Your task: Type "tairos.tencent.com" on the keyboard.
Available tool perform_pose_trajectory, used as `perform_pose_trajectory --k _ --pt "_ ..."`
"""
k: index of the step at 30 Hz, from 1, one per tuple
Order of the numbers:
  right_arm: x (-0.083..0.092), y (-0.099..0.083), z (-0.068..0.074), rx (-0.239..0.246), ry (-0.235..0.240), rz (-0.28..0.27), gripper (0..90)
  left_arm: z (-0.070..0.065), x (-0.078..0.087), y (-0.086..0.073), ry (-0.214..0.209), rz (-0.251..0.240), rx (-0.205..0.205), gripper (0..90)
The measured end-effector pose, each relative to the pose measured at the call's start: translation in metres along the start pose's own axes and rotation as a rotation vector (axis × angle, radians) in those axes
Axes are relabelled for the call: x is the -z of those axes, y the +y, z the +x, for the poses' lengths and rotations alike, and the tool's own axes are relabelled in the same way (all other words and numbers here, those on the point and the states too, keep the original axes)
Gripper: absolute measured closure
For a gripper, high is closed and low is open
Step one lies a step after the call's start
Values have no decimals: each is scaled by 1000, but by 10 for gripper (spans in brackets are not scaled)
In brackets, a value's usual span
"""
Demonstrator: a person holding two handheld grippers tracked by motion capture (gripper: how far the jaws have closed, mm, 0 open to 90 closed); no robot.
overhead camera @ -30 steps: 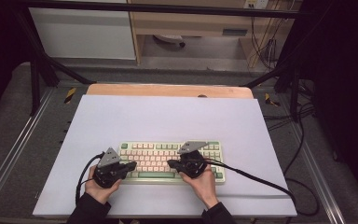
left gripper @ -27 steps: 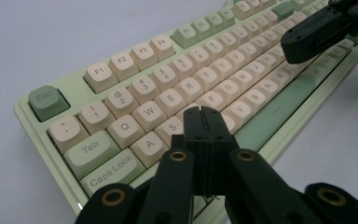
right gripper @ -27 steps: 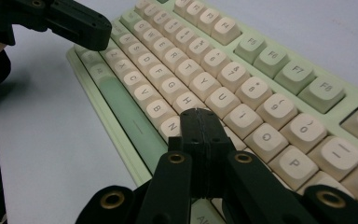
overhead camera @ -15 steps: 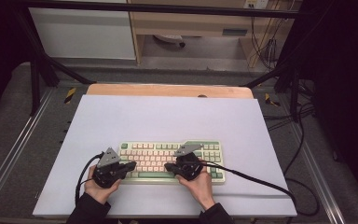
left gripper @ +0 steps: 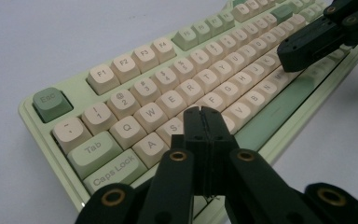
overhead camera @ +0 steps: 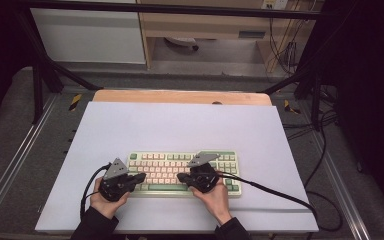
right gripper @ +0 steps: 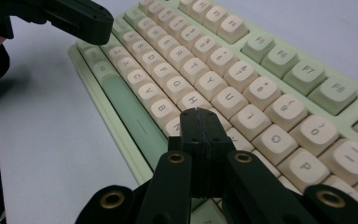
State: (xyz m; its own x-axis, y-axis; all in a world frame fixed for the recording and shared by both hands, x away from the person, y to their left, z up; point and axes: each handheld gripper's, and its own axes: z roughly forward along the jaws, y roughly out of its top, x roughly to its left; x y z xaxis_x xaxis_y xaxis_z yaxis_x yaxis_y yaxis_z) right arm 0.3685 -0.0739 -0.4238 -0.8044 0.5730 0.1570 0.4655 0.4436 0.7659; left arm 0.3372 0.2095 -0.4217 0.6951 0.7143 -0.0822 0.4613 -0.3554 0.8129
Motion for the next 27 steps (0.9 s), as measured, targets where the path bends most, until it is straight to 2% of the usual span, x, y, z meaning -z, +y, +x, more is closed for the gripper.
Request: perform_pose_trajectory --k 4,9,14,18,23,27 --pt "10 3 -2 11 -21 -13 900 0 1 0 0 -3 -1 899" --pt "27 3 -10 -3 -45 -40 885 2 4 1 4 -9 0 886" --pt "46 -3 -22 -25 -66 -53 816 5 7 2 1 -11 0 831" --pt "58 -11 -32 -40 -81 -52 701 8 9 3 3 -8 -6 708" --pt "73 -24 -44 -51 -123 -48 510 12 12 3 17 -6 -6 519" --pt "87 -35 -54 -77 -158 -59 381 14 14 1 33 -9 -28 410"
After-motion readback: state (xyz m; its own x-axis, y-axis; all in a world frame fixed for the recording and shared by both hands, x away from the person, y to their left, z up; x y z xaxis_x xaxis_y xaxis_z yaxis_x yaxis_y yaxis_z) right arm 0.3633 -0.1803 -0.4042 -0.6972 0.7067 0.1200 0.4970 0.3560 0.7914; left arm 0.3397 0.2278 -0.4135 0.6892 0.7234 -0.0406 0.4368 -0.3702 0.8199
